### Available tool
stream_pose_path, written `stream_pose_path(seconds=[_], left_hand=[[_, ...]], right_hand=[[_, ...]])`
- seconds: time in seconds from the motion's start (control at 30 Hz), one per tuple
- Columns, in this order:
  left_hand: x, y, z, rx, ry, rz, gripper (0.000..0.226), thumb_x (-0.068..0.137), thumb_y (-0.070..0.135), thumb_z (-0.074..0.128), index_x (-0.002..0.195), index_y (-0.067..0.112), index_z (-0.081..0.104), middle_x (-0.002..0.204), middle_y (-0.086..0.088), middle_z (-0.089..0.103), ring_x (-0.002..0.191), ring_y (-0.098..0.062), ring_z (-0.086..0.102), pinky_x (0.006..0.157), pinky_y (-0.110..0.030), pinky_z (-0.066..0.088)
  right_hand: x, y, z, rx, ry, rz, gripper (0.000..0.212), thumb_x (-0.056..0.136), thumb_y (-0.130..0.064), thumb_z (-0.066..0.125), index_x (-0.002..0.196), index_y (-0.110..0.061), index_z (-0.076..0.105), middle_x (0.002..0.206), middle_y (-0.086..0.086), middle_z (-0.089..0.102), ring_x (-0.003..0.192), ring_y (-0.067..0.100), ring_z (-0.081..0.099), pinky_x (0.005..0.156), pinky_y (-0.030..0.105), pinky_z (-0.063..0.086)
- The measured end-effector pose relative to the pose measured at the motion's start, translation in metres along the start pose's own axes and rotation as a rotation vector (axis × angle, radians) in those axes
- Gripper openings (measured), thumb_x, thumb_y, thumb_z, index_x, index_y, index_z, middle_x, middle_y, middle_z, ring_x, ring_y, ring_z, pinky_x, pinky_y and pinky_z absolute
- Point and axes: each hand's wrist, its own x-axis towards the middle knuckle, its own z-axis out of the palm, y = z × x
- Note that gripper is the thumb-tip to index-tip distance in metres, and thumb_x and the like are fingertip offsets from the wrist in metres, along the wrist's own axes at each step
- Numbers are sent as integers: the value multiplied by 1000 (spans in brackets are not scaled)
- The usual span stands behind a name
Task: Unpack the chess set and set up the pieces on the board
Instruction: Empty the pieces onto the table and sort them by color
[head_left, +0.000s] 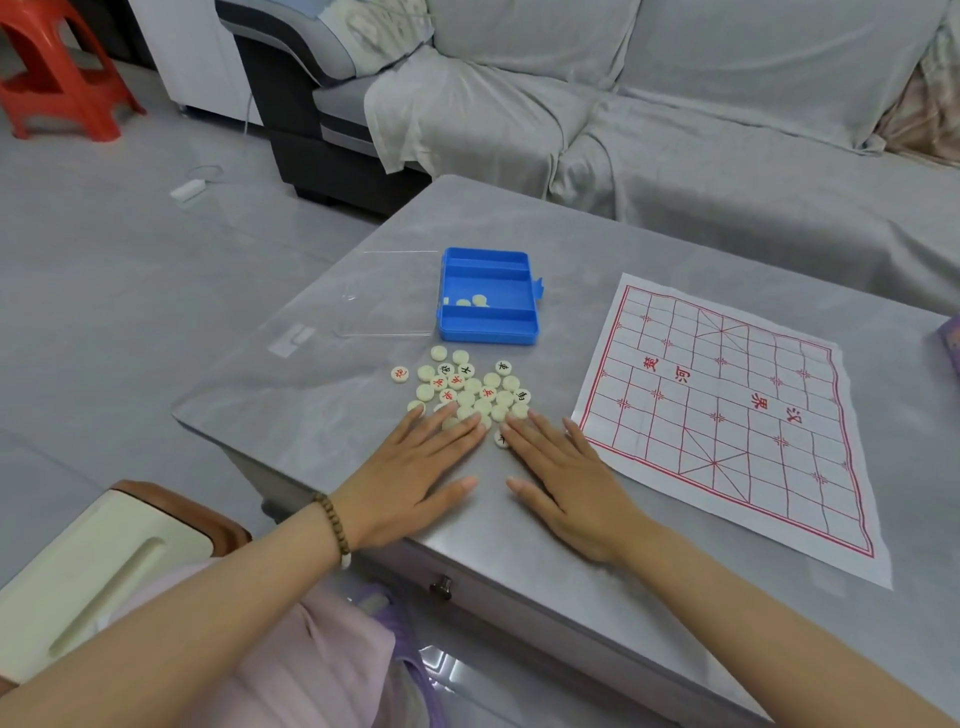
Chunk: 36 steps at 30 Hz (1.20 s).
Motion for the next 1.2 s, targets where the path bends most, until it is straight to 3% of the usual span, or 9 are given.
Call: stream_pose_path(seconds=[0.07, 0.13, 0.27, 0.43, 0.57, 0.7, 0.87, 1.03, 1.2], left_hand=[[5, -5, -3, -60, 19, 11, 63, 89, 60, 6, 145, 33, -4, 152, 19, -8, 137, 3, -21, 113, -24, -16], [12, -11, -9, -129, 82, 18, 61, 91, 58, 12, 146, 32, 4, 152, 19, -1, 139, 4, -12, 114, -21, -11], [42, -34, -29, -229, 223, -110, 62, 93, 56, 13, 147, 27, 17, 154, 12, 13, 139, 4, 2, 113, -19, -2], [100, -86, -42, -239, 236, -370, 53, 99, 40, 19, 148, 20, 14, 156, 4, 12, 143, -10, 6, 117, -29, 3], [121, -119, -36, -171, 220, -478, 51, 100, 36, 16, 148, 19, 18, 155, 2, 16, 143, -14, 9, 117, -32, 3], [122, -127, -23, -116, 336, -475, 64, 92, 46, 4, 144, 19, 29, 151, 2, 28, 140, -15, 22, 115, -30, 9], [122, -129, -19, -166, 409, -482, 58, 92, 38, 12, 142, 17, 33, 148, 1, 35, 137, -13, 28, 114, -26, 12], [123, -129, -18, -177, 414, -479, 58, 93, 39, 11, 142, 18, 32, 148, 2, 34, 138, -12, 26, 115, -27, 11], [123, -129, -18, -166, 421, -480, 58, 93, 39, 11, 142, 18, 34, 147, 2, 37, 137, -13, 28, 115, -29, 14]], right_hand=[[6, 1, -3, -3, 13, -1, 73, 86, -62, 1, 150, -28, 9, 155, -15, 3, 143, 1, -7, 114, 24, -15], [13, -1, -11, 56, 75, -6, 68, 90, -60, 9, 148, -25, 22, 154, -12, 18, 143, 3, 7, 115, 23, -9], [42, 7, -35, 157, 290, 13, 47, 94, -46, 35, 134, -24, 48, 141, -8, 46, 132, 9, 38, 114, 30, 23], [126, 29, -58, 322, 214, 197, 47, 96, -35, 45, 139, -18, 38, 144, -3, 40, 131, 13, 38, 105, 24, 30], [193, 39, -57, 363, 122, 291, 53, 96, -42, 41, 139, -12, 37, 143, 2, 39, 130, 19, 39, 103, 30, 33], [237, 35, -43, 289, 70, 324, 54, 94, -51, 37, 126, -8, 47, 124, 8, 48, 118, 24, 40, 98, 36, 37], [250, 23, -21, 56, 176, 232, 46, 95, -51, 36, 100, -7, 49, 102, 9, 48, 92, 25, 45, 77, 36, 42], [254, 30, -25, 93, 167, 194, 39, 95, -50, 36, 82, -14, 44, 81, 1, 48, 74, 19, 44, 63, 30, 32], [256, 34, -28, 180, 158, 190, 44, 95, -50, 38, 71, -15, 48, 63, -2, 50, 63, 19, 48, 58, 32, 35]])
